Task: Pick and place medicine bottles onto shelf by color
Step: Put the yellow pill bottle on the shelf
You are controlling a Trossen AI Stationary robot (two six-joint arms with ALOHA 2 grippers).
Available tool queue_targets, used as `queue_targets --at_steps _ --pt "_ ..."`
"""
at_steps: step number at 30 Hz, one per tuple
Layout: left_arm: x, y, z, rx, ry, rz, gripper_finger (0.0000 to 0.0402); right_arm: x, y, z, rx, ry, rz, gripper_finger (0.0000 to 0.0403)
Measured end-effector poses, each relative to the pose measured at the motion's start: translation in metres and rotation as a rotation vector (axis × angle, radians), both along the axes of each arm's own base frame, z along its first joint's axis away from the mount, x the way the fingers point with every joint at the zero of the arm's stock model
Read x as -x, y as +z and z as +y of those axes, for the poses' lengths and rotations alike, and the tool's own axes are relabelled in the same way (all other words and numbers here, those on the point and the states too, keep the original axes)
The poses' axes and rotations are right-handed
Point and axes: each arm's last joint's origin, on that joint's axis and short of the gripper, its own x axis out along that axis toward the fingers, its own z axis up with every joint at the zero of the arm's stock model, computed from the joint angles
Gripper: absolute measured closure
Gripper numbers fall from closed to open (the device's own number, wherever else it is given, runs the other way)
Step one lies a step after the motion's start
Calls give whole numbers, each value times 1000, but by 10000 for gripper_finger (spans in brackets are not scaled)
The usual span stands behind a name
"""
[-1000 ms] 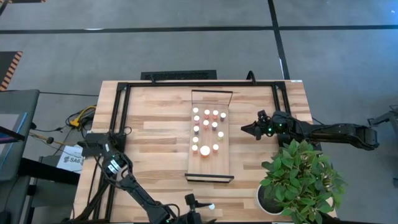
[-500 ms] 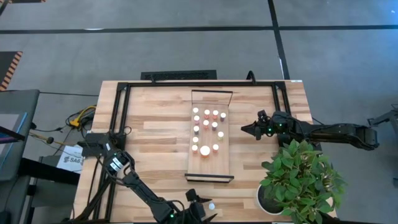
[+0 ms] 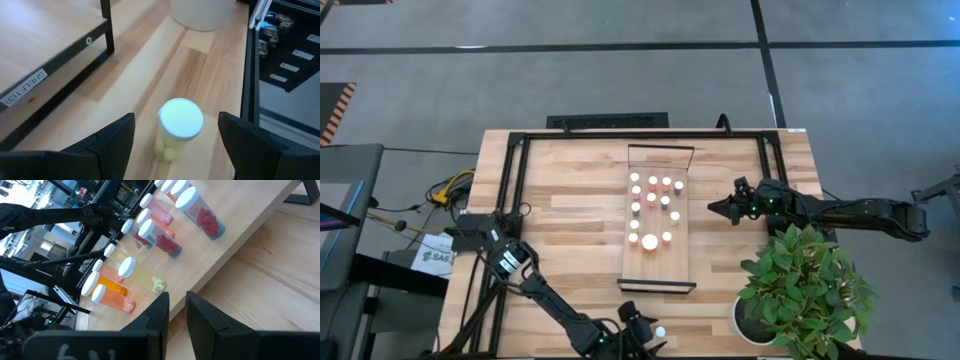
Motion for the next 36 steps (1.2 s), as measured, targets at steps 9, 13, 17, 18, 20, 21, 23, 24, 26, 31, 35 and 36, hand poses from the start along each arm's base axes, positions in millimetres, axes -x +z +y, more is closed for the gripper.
queue_targets --at_steps 9,13,17,18,20,21,23,24,26,31,35,36 --pt "-1 -2 5 -70 -38 51 130 0 -2 0 -5 0 16 317" --pt "0 -3 6 -84 -38 65 130 0 -1 0 -5 0 15 317" --pt "0 -4 6 -89 -39 72 142 0 -1 0 -5 0 15 317" --pt "0 -4 6 -89 -40 74 150 0 -1 0 -5 0 15 317" --pt "0 -4 6 -81 -48 79 170 0 -1 0 -5 0 15 317" --pt "0 -4 6 -77 -52 81 181 0 -1 0 -5 0 15 317" --pt "-1 -4 6 -75 -52 82 205 0 -1 0 -5 0 15 317" --pt "-1 -4 7 -73 -50 81 217 0 -1 0 -5 0 15 317" --pt "-2 -4 8 -62 -40 78 239 0 -1 0 -5 0 14 317" --pt "-4 -3 9 -47 -30 65 279 0 -1 0 -5 0 14 317" --pt "-5 -2 7 -50 -40 47 295 0 -1 0 -5 0 15 317" --pt "-5 -1 7 -47 -40 42 298 0 -1 0 -5 0 15 317"
